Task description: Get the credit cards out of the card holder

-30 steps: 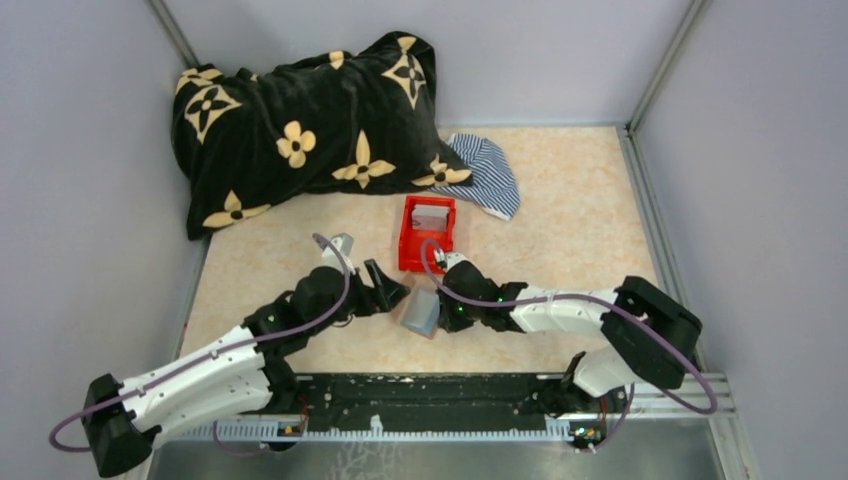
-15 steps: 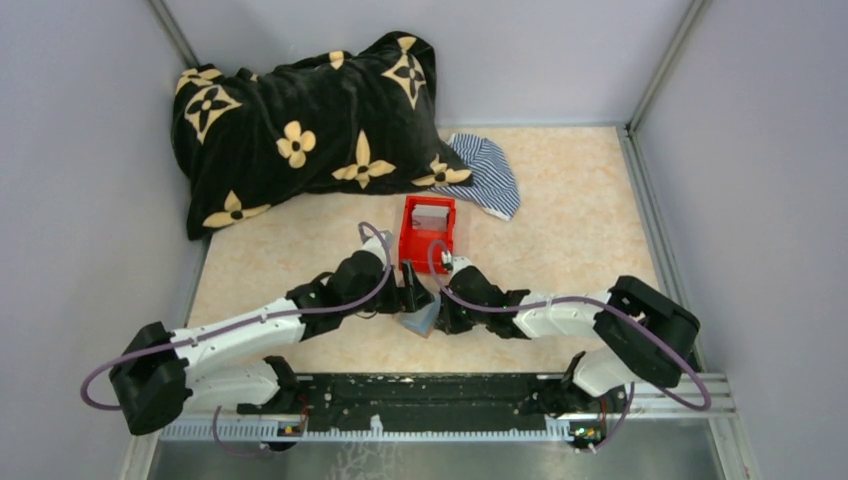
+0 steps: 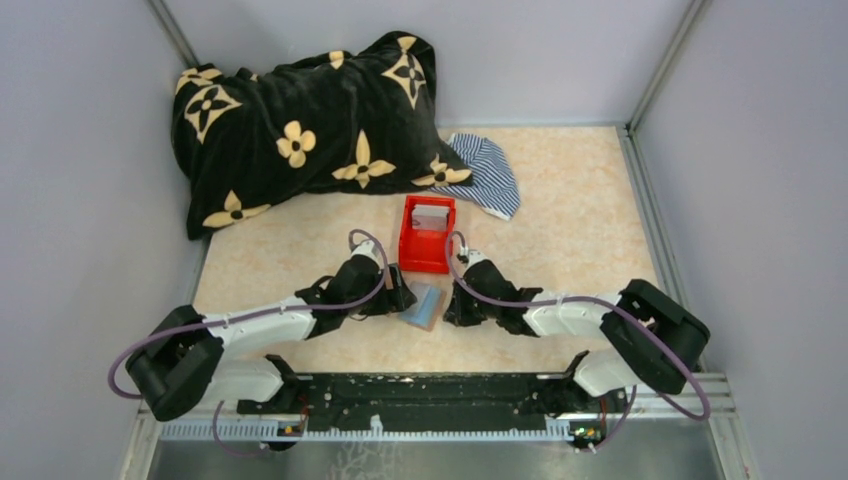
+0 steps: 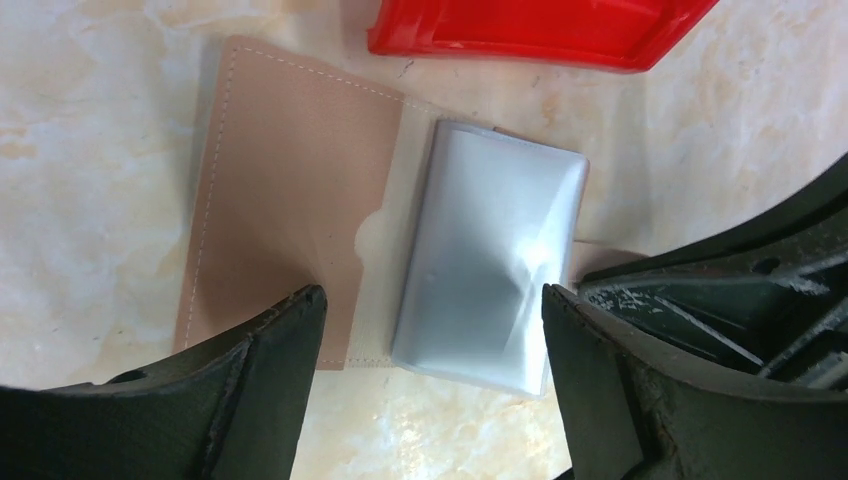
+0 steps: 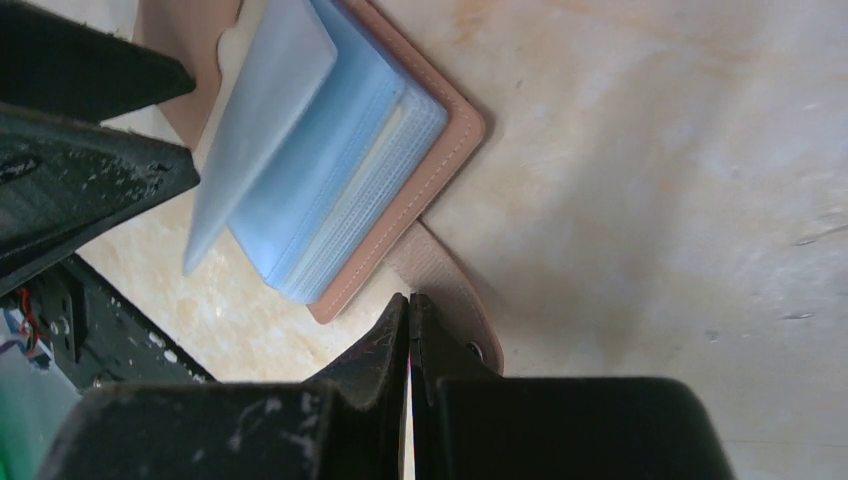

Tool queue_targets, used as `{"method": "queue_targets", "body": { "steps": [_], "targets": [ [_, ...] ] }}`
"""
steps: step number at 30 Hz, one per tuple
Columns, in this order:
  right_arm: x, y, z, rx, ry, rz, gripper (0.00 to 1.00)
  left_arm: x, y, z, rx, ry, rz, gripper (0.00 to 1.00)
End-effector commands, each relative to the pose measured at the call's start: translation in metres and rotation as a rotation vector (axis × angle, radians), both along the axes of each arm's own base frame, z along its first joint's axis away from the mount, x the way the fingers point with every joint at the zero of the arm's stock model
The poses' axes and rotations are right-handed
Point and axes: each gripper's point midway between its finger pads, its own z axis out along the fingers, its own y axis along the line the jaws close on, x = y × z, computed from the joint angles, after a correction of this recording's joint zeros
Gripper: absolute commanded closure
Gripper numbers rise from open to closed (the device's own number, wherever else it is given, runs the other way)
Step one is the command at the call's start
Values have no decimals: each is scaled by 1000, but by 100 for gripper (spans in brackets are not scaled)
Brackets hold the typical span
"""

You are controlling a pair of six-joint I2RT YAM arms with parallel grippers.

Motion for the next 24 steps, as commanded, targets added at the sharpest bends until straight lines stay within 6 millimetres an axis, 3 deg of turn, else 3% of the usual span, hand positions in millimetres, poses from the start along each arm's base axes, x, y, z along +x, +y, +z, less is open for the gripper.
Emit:
{"method": "queue_targets", "body": {
  "steps": [1,9,17,24],
  "targets": [
    [8,-27,-16,-98,2,-32,100,-7,10,-23,50,34,-4,15],
    [28,-18,-8,-76,-4,-29,100,-32,-2,-34,-55,128,-31,17],
    [41,-10,1,-29,-4,-36,100,-53,8,-42,-92,176,10,18],
    [43,-6,40,9,-65,-25,100,-49,15,-41,-51,147,25,17]
  ]
}}
